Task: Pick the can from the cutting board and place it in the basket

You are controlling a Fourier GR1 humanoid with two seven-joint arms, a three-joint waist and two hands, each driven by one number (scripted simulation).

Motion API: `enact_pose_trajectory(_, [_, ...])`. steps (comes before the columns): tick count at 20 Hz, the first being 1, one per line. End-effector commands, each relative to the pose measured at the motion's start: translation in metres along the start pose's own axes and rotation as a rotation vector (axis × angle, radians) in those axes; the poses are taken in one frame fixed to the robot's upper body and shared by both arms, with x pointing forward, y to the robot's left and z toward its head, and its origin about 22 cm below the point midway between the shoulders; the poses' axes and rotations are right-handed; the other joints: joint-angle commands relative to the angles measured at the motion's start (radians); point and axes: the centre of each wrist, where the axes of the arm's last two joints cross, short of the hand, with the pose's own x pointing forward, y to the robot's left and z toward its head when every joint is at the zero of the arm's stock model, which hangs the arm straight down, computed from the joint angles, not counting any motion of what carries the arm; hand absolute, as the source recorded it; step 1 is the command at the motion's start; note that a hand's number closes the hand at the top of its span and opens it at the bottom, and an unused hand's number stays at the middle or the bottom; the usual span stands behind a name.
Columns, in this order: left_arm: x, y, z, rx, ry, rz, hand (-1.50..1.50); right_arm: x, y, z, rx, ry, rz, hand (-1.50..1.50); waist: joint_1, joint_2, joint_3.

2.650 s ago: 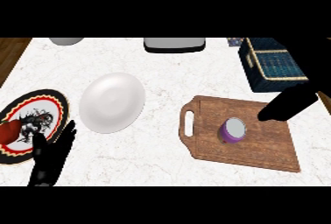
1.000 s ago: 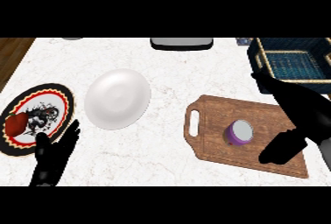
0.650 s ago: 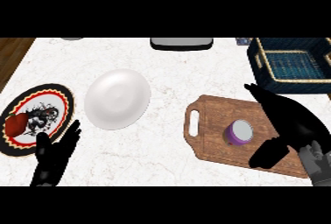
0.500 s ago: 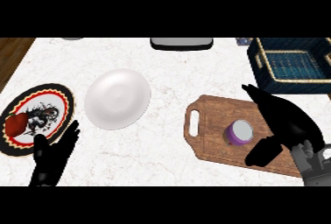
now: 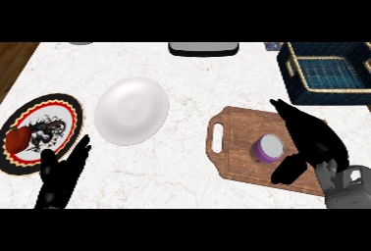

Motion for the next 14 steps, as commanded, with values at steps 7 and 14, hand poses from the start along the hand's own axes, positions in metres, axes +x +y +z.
enact_pose_trajectory(7, [-0.008,0.007,-0.005,0.007,0.075,0.007,0.0,0.01,0.024,-0.016,0.029,0.034,0.041,-1.5,-0.001,0.005,-0.007])
enact_pose_trajectory(14, [-0.02,-0.007,-0.002,-0.003,0.072,0.005,0.0,-0.014,0.032,-0.037,0.107,0.101,0.079,-1.5,0.0,0.006,-0.007])
